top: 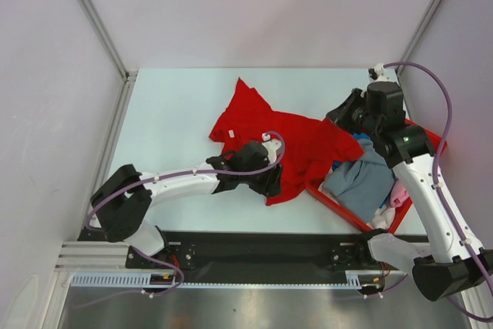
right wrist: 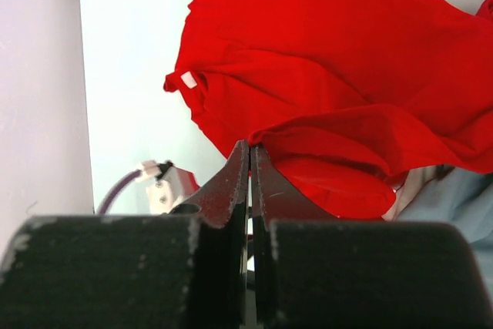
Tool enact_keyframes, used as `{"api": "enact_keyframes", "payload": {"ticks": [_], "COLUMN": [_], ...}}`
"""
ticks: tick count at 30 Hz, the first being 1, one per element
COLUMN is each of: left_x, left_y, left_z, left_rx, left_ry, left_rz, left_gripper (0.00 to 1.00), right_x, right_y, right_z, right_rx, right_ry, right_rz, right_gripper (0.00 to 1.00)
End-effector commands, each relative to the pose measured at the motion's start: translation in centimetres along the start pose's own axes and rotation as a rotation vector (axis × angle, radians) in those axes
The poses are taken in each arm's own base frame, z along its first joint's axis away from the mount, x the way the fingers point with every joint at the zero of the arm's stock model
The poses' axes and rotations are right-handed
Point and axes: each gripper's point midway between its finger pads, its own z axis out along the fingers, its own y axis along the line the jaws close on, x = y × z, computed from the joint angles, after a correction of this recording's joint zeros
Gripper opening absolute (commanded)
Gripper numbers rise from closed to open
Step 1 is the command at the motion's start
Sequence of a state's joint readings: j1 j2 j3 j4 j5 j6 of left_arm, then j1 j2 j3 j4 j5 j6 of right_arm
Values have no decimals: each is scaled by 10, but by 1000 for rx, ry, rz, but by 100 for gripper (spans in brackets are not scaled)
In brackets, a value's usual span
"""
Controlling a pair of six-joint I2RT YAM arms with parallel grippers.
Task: Fold and stack the t-shirts
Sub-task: Flatten the tshirt out
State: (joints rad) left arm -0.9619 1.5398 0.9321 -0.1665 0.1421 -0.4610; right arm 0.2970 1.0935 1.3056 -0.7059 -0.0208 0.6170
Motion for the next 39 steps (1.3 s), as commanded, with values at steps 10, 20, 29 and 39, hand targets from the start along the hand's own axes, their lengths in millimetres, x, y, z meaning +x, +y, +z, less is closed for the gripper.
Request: {"api": "enact_keyframes", "payload": {"ticks": [10,20,29,39], "left_x": [34,32,19,29], "left_y": [23,18,37,29], "left_z": [25,38,42,47], "left_rx": [-77,-31,-50,14], "left_ry": [133,128,130,134], "left_rz": [107,123,104,54], "left_gripper": [56,62,61,56], "right_x": [-9,-10,-10,-9], "right_y": [4,5,6,9], "right_z": [-4,-4,-4,-2], "right_rx": [-44,-48,-49,-64], "right_ry": [-27,-25,-21,-15], "right_rz": [-3,-3,-4,1], "right_gripper": [0,0,0,0]}}
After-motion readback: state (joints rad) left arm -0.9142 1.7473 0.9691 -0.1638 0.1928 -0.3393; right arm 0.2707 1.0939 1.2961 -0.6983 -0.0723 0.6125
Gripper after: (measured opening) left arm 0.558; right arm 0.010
